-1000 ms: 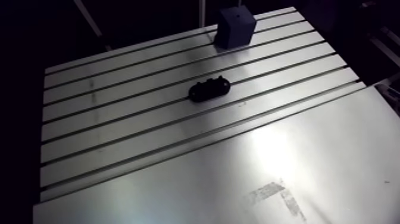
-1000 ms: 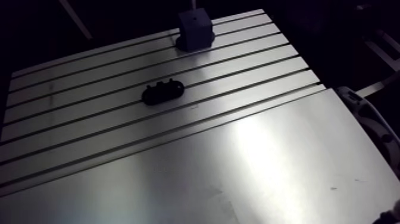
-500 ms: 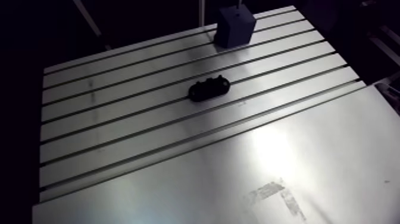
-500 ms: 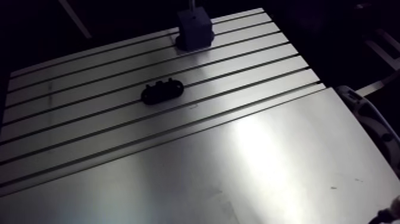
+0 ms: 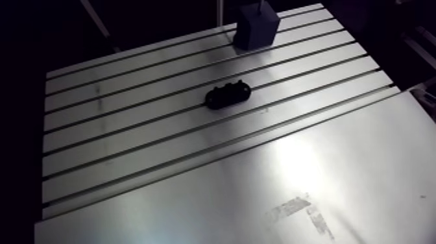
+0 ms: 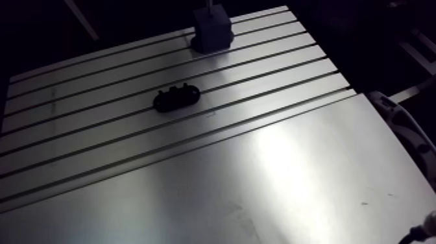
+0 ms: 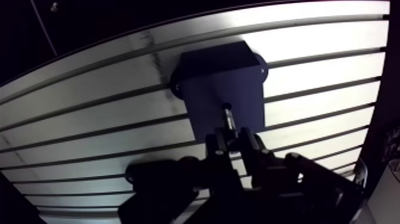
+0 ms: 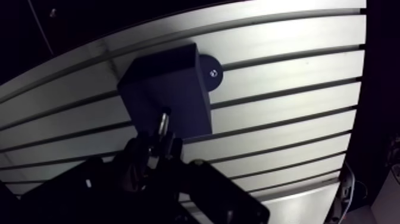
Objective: Pick up the M10 bolt and insert it into the hole until fully seated.
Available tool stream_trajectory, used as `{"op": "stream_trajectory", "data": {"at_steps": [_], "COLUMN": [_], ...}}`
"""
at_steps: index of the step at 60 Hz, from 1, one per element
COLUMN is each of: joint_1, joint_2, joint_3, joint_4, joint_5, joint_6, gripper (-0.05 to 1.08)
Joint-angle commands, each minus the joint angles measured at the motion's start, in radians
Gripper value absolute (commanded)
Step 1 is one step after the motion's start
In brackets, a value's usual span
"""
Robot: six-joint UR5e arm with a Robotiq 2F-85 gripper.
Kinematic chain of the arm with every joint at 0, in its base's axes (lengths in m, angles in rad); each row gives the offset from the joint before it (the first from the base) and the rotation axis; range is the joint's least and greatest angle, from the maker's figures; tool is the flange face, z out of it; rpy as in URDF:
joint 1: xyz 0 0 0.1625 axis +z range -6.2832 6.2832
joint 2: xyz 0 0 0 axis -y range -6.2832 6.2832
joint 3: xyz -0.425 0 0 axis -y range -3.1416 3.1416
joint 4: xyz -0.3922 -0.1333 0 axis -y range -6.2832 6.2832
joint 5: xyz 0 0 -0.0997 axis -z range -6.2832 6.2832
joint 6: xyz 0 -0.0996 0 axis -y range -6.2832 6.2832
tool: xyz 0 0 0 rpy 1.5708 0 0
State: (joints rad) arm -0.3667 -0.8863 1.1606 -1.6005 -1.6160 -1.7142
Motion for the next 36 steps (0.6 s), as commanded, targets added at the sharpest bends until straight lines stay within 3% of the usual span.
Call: {"op": "stream_trajectory", "data": {"at_steps": [1, 36], "joint_1": [0.0, -0.002], "joint_2": [0.001, 0.001], "joint_3": [0.007, 0.007], "joint_4": [-0.003, -0.006], "joint_5": [0.0, -0.002], "joint_6": [0.0, 0.0], "gripper": [1.08, 1.08]}}
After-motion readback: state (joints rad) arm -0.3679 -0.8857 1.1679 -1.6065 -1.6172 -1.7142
